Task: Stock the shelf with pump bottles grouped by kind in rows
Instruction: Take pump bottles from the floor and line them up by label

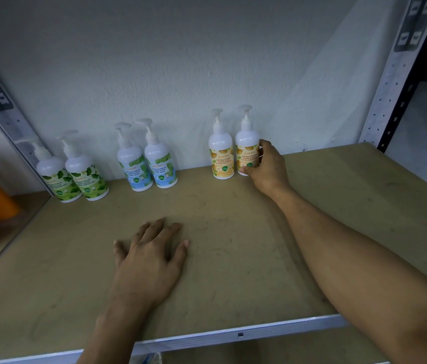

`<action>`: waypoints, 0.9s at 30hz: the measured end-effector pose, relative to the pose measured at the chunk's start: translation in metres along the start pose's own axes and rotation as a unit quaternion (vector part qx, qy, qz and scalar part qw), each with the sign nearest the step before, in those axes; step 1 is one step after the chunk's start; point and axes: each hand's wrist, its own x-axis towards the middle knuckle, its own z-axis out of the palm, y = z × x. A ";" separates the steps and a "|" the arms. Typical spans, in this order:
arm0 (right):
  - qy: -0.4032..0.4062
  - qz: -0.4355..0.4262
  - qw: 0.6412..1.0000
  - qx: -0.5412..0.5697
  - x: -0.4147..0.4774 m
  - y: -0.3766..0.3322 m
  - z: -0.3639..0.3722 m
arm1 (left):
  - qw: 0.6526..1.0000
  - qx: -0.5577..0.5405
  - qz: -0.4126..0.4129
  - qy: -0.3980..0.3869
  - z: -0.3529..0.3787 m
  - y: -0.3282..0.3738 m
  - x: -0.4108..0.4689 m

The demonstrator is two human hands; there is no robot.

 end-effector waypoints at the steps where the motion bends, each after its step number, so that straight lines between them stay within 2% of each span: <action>1: -0.001 0.000 1.000 0.000 0.000 0.000 0.000 | 1.000 0.000 -0.001 0.001 0.000 0.000 0.000; 11: -0.007 0.001 1.000 -0.004 -0.001 0.000 0.000 | 1.000 -0.013 -0.006 0.001 0.000 -0.001 -0.001; 17: -0.027 0.040 0.999 -0.011 -0.011 -0.005 -0.004 | 1.000 -0.021 -0.005 -0.003 0.000 -0.003 0.000; 20: -0.034 0.065 0.992 -0.098 -0.034 -0.014 -0.013 | 1.000 -0.024 -0.008 0.004 0.001 -0.003 -0.002; 22: -0.050 0.046 0.978 -0.195 -0.059 -0.023 -0.021 | 1.000 -0.021 -0.012 0.011 0.000 -0.004 -0.004; 24: -0.110 0.006 0.953 -0.283 -0.088 -0.032 -0.028 | 1.000 -0.010 -0.019 0.012 -0.001 -0.004 -0.005; 27: -0.220 -0.044 0.921 -0.319 -0.132 -0.048 -0.040 | 1.000 0.000 -0.028 0.005 -0.006 -0.001 -0.013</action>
